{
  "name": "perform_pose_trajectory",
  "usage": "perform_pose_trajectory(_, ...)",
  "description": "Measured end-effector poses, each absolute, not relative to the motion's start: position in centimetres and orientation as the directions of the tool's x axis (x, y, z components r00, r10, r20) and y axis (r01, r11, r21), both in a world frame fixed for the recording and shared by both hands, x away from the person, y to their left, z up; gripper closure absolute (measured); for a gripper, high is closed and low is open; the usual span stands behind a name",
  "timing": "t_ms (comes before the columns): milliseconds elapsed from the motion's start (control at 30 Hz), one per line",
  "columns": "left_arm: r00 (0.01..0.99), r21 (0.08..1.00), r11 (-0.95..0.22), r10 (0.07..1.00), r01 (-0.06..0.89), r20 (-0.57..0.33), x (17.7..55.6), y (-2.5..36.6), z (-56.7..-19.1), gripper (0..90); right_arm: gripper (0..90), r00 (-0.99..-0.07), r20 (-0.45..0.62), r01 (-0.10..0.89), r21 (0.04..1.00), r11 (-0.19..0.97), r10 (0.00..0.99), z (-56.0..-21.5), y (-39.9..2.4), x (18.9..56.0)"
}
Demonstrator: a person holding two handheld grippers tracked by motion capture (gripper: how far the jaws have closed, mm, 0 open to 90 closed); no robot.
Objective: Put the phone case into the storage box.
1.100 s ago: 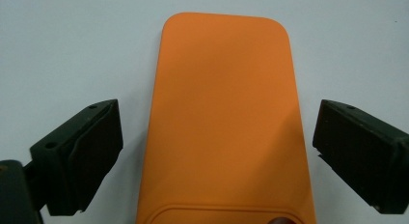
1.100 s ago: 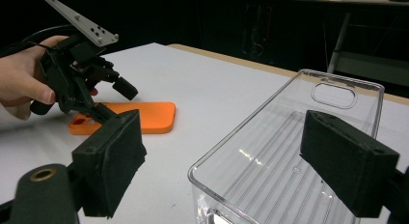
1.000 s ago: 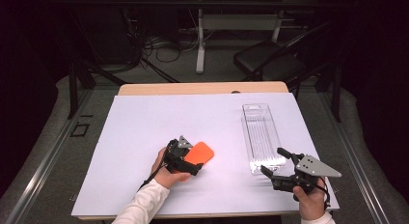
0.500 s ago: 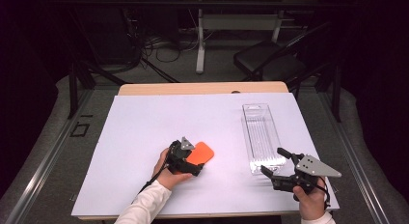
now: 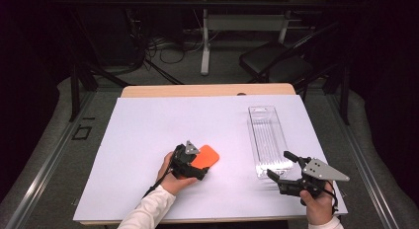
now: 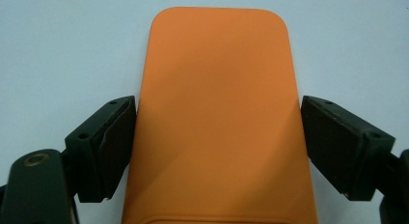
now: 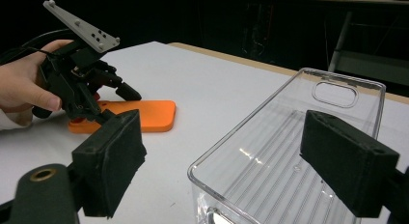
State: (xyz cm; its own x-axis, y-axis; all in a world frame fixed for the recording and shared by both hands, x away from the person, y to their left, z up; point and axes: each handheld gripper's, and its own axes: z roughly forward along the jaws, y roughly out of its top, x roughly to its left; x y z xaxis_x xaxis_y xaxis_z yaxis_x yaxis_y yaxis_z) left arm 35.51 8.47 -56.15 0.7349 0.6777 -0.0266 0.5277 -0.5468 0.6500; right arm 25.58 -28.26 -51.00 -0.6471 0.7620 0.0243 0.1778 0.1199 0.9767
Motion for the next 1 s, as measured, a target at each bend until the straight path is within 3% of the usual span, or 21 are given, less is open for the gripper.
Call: perform_pose_trajectory(1000, 0.728, 0.667, -0.526, 0.685, 0.528, -0.036, 35.6, 8.92, -55.76, 16.1, 14.4, -0.649, 0.02, 0.174, 0.977, 0.123, 0.761, -51.04, -28.29, 25.68)
